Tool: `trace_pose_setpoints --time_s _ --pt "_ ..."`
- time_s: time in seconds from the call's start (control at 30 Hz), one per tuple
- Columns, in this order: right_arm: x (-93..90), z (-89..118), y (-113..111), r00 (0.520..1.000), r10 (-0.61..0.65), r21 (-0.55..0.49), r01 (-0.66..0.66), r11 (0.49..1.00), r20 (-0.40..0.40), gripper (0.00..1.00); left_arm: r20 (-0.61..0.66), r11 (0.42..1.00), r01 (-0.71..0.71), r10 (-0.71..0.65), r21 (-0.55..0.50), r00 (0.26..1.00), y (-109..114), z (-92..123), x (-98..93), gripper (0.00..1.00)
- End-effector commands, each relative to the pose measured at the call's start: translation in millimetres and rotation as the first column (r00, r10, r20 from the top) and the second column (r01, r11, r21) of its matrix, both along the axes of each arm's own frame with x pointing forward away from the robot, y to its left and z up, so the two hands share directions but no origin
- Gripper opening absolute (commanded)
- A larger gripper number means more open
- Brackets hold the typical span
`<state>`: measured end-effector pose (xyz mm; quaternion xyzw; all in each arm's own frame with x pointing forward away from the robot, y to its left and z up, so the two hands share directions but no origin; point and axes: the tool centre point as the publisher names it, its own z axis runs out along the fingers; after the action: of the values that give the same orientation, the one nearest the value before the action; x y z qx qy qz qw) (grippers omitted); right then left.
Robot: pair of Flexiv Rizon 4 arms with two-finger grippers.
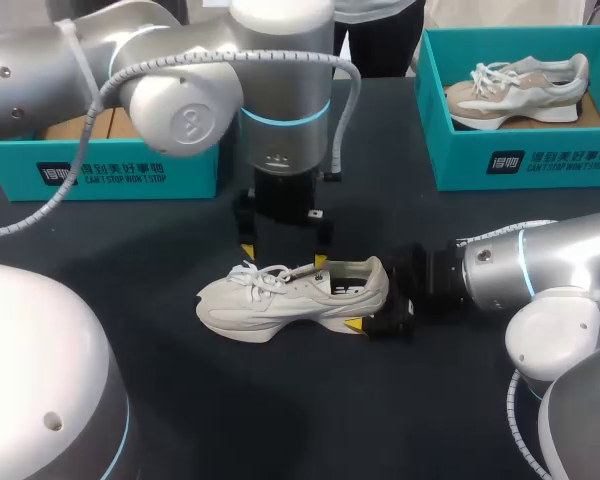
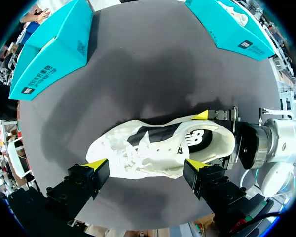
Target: Take the shoe out of the shoebox, open the shoe tongue, remove and reinsert the insole, then place the shoe into the shoebox
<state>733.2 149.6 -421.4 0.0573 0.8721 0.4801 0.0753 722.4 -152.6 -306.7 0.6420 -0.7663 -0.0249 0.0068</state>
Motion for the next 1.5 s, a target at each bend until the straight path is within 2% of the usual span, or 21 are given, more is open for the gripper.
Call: trace_pose_setpoints --time_s 0.03,0.43,0.67,1.0,1.27,1.37,1.47,1.5 --pt "1.3 -3.2 4.8 1.0 -0.001 -0.004 0.001 1.0 0.0 0.0 -0.004 1.0 -0.003 0.003 0.031 1.0 -22.3 -16.1 2.2 1.0" --pt "1.3 -3.2 4.8 1.0 -0.001 -0.004 0.001 1.0 0.0 0.0 0.004 0.998 -0.011 0.011 0.056 1.0 -42.0 -37.7 2.3 1.0" --pt "1.3 -3.2 4.8 1.0 -0.001 -0.004 0.001 1.0 0.0 0.0 0.001 0.995 -0.026 0.026 0.095 1.0 -40.4 -48.6 0.1 1.0" --pt "1.3 -3.2 4.8 1.0 -0.001 -0.004 0.001 1.0 0.0 0.0 0.004 0.98 -0.082 0.083 0.183 0.997 -10.5 -61.9 -4.8 1.0" --pt "1.3 -3.2 4.8 1.0 -0.001 -0.004 0.001 1.0 0.0 0.0 0.037 0.965 -0.171 0.167 0.198 0.985 26.3 -47.9 -11.9 1.0" --pt "1.3 -3.2 4.8 1.0 -0.001 -0.004 0.001 1.0 0.0 0.0 0.035 0.964 -0.203 0.2 0.174 0.979 35.3 -41.8 -13.5 0.99" --pt "1.3 -3.2 4.8 1.0 -0.001 -0.004 0.001 1.0 0.0 0.0 0.03 0.964 -0.22 0.218 0.146 0.975 38.5 -34.4 -15.7 0.64" --pt "1.3 -3.2 4.8 1.0 -0.001 -0.004 0.001 1.0 0.0 0.0 0.03 0.965 -0.221 0.219 0.143 0.975 38.5 -32.2 -16.0 0.59"
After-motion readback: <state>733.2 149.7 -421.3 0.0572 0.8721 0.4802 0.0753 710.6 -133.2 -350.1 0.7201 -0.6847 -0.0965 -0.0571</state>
